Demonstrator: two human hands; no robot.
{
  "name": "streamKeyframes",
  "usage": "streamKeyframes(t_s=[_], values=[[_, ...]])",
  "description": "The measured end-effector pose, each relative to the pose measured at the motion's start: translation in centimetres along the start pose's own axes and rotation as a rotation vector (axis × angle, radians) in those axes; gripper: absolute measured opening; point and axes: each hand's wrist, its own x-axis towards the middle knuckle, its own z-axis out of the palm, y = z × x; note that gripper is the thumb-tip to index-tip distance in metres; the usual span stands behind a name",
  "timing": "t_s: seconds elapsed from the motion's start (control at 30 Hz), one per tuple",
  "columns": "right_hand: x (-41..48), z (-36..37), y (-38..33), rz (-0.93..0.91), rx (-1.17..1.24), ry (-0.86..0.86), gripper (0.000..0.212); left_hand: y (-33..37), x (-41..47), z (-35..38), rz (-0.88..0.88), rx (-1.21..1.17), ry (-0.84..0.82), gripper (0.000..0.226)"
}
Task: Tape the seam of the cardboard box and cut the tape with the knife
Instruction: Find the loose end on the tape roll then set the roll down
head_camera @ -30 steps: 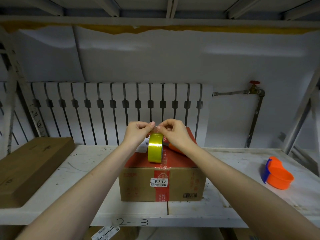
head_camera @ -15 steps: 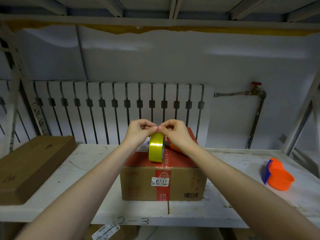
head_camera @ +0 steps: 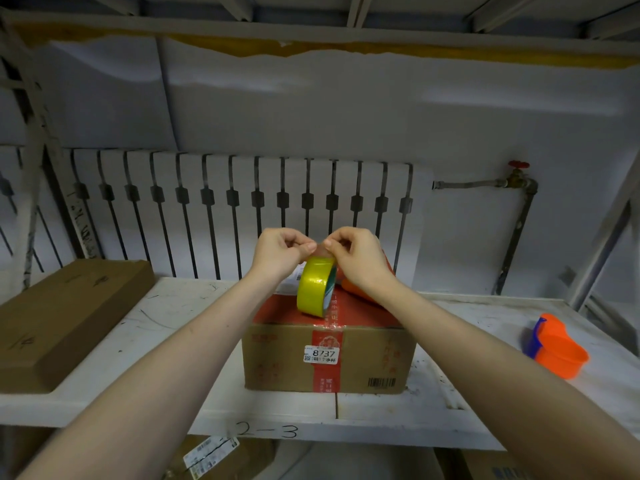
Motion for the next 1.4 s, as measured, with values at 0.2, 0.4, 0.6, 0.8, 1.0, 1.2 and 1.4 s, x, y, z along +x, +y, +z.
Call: streamKeyframes(t_s=[0.2,0.4,0.6,0.8,1.0,1.2,1.4], values=[[-0.1,-0.4,0.0,-0.005,0.027,-0.004,0.009,-0.4,-0.7,-1.2,-0.179,-0.108,0.066,0.02],[-0.2,-0.1,-0.8,-0.04,0.038,-0.009,0.008,-1.2,-2.1,-0.4,-0.361,-0.055,-0.122,0.052],[-1.0,0.0,-1.5,-0.032,0.005,0.002,0.008,-1.1,-3.5,1.2,-0.504,-0.014,-0.068,0.099],[-2.4,-1.3,-2.0,-0.045,-0.021,0.042,0.009,-0.2,-5.2,1.7,-0.464,-0.113,-0.194,0.035],[-5.2,-4.0,-2.6,-0.21,-0.15,0.1,0.009,2.8,-6.3,1.1,-0.492,-0.118,-0.147,0.056],[-9.0,-5.2,-3.0,-0.3,-0.244,0.137,0.011,4.5,-8.0,1.6,-0.458,-0.136,-0.139,0.053],[-11.1,-6.8,-2.7,-0.369,-0.329,0.112,0.014,5.8,-9.4,2.1,-0.534,-0.256,-0.251,0.021]])
